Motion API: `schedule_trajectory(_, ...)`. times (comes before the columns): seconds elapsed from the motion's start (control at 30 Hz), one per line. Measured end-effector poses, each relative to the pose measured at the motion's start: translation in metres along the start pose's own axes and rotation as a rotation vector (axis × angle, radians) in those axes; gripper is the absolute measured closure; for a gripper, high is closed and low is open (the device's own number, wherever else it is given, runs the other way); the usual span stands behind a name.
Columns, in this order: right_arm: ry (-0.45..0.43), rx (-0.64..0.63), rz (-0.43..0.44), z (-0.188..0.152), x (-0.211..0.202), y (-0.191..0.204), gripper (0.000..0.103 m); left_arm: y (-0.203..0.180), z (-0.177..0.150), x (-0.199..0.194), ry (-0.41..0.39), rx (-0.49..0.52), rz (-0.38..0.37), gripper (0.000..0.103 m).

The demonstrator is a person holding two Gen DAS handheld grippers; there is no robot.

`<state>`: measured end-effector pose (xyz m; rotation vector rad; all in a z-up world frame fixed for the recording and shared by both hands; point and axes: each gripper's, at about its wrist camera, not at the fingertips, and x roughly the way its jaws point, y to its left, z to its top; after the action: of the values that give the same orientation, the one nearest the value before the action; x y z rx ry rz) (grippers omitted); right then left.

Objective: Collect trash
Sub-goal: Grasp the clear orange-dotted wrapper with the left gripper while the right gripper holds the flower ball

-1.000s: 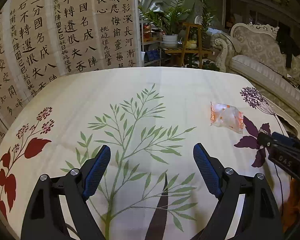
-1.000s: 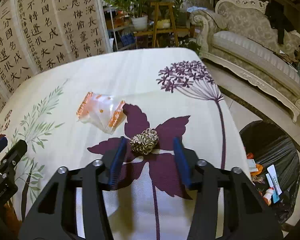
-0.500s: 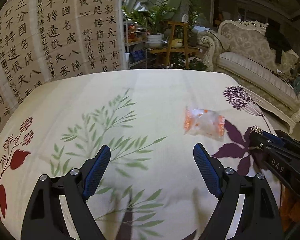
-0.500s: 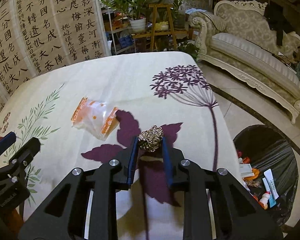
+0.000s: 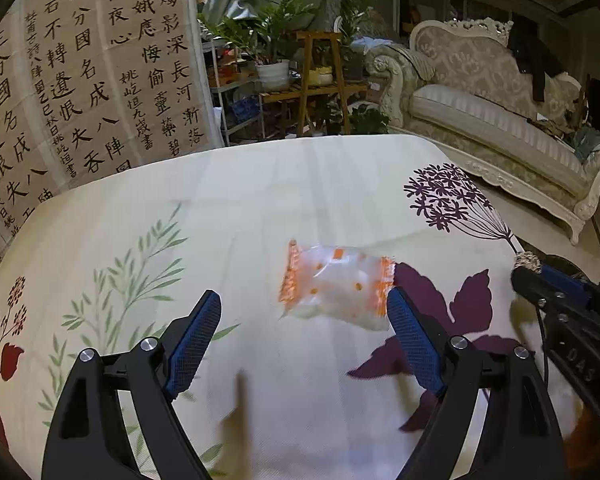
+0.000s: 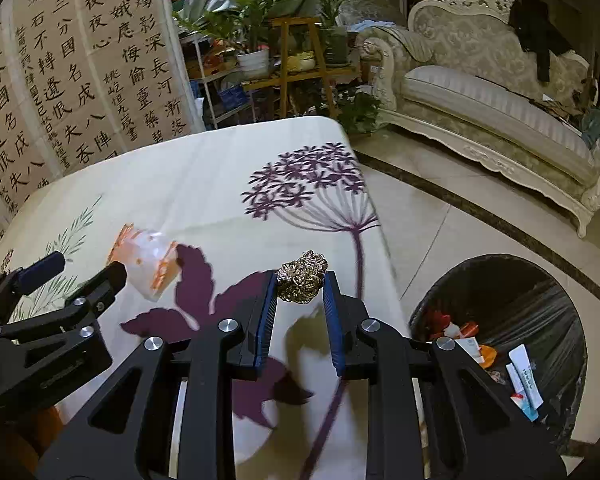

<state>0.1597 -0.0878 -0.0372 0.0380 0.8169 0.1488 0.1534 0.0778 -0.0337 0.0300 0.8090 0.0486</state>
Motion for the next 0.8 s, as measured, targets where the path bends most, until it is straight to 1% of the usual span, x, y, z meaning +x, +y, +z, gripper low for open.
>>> schedule_trajectory(0.2,-0.005,0.017,0.009,0.005,0.002,-0.011,0.080,-0.007,0.005,0.016,0.035,0.009,0.010,0.021)
schedule_trajectory(0.43,-0.010,0.023,0.025,0.008,0.003,-0.014,0.080,-0.010,0.013,0.024,0.050,0.018,-0.018,0.020)
schedule_trajectory(0.57,-0.008,0.023,0.029,0.008,0.004,-0.013,0.080,-0.012,0.014,0.030,0.083,0.030,-0.045,0.020)
schedule_trajectory(0.67,-0.006,0.021,0.030,0.008,0.004,-0.012,0.080,-0.008,0.013,0.030,0.089,0.011,-0.058,0.020)
schedule_trajectory(0.7,-0.004,0.020,0.030,0.008,0.005,-0.011,0.080,-0.008,0.014,0.030,0.091,0.009,-0.065,0.022)
schedule_trajectory(0.73,-0.003,0.020,0.031,0.007,0.005,-0.011,0.080,-0.008,0.013,0.031,0.094,0.011,-0.072,0.032)
schedule_trajectory(0.77,-0.001,0.020,0.031,0.007,0.005,-0.011,0.080,-0.009,0.013,0.032,0.105,0.021,-0.083,0.035)
schedule_trajectory(0.8,0.000,0.019,0.031,0.006,0.005,-0.011,0.080,-0.010,0.012,0.033,0.111,0.030,-0.087,0.035)
